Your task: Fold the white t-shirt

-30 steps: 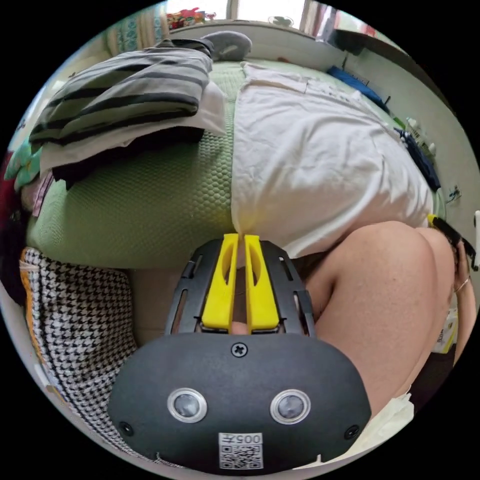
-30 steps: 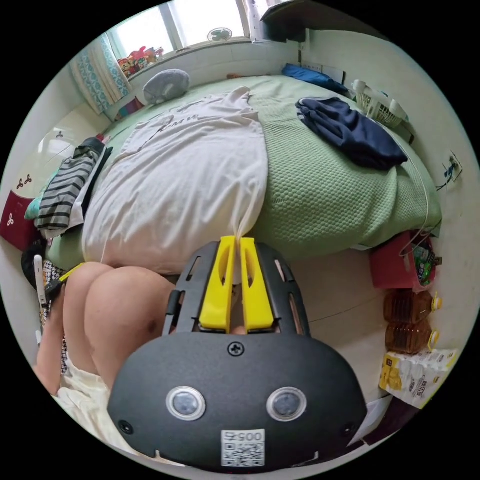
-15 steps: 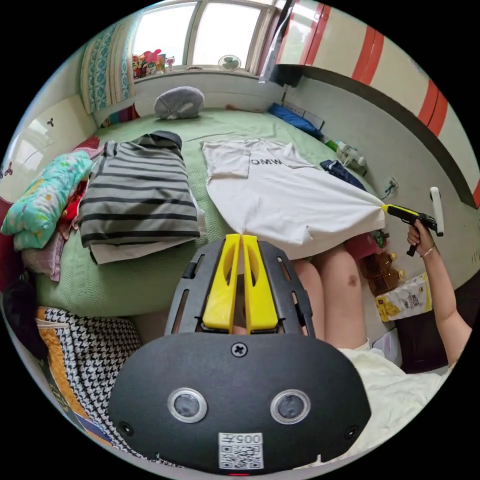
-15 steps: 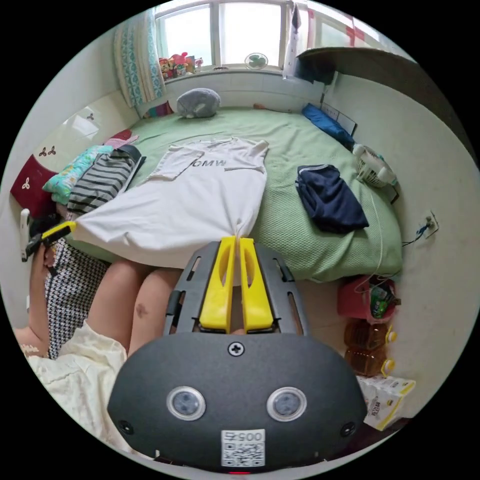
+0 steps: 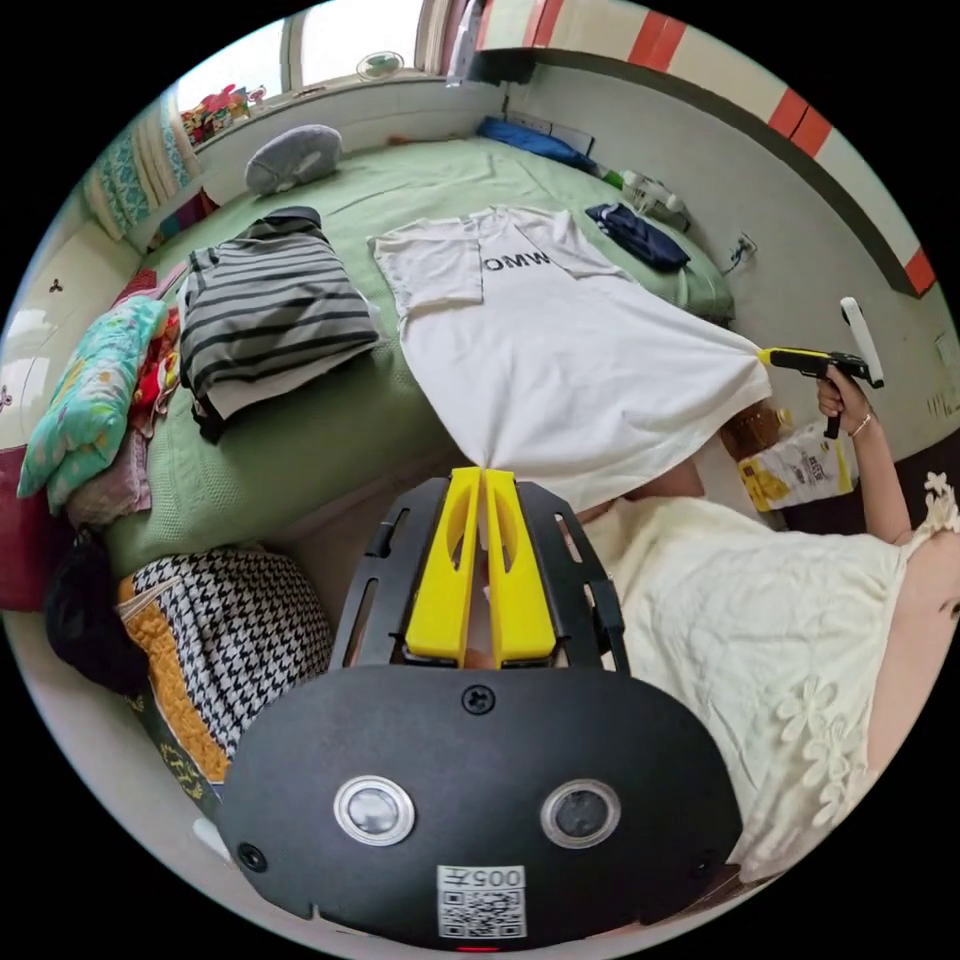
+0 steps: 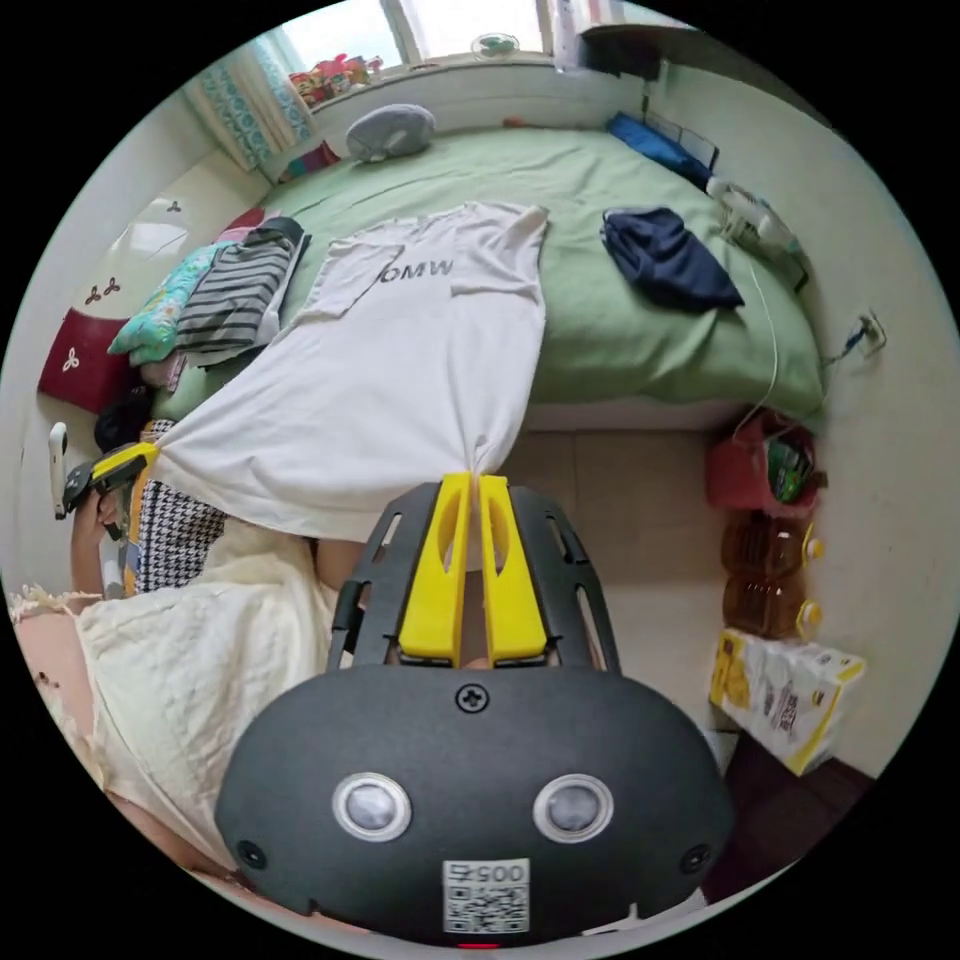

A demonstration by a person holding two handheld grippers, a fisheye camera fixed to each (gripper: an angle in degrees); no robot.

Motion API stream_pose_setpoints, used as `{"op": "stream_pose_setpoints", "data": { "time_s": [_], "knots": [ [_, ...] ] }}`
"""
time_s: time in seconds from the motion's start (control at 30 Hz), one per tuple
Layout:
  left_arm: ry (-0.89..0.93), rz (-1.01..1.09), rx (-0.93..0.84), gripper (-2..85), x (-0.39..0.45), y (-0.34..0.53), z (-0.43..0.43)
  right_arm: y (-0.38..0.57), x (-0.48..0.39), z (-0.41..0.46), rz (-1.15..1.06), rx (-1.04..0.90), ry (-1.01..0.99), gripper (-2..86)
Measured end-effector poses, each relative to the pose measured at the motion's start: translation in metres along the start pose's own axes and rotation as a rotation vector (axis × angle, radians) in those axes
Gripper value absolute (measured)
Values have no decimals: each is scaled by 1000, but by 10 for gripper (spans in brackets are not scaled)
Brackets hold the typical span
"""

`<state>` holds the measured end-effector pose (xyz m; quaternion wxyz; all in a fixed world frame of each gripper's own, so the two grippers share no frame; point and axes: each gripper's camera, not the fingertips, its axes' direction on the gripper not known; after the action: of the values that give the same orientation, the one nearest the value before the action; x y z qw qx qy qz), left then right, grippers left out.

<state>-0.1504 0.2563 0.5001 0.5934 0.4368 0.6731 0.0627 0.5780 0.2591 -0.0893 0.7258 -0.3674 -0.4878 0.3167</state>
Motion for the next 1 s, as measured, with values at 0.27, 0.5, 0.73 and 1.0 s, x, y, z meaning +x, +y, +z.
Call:
{"op": "stream_pose_setpoints", "data": {
  "time_s": [0.27, 0.5, 0.73, 1.0],
  "knots": [
    [11, 56, 31, 3, -22, -81, -20, -60, -12, -3, -9, 34, 31, -16],
    [-226, 124, 135, 9, -63, -238, -26, -228, -11, -15, -62, 153, 130, -16],
    [-189, -226, 36, 85, -155, -414, 55, -435, 28, 50, 220, 128, 101, -2],
    [50, -191, 44, 101, -173, -389, 103, -392, 17, 99, -37, 94, 115, 40]
  ]
}}
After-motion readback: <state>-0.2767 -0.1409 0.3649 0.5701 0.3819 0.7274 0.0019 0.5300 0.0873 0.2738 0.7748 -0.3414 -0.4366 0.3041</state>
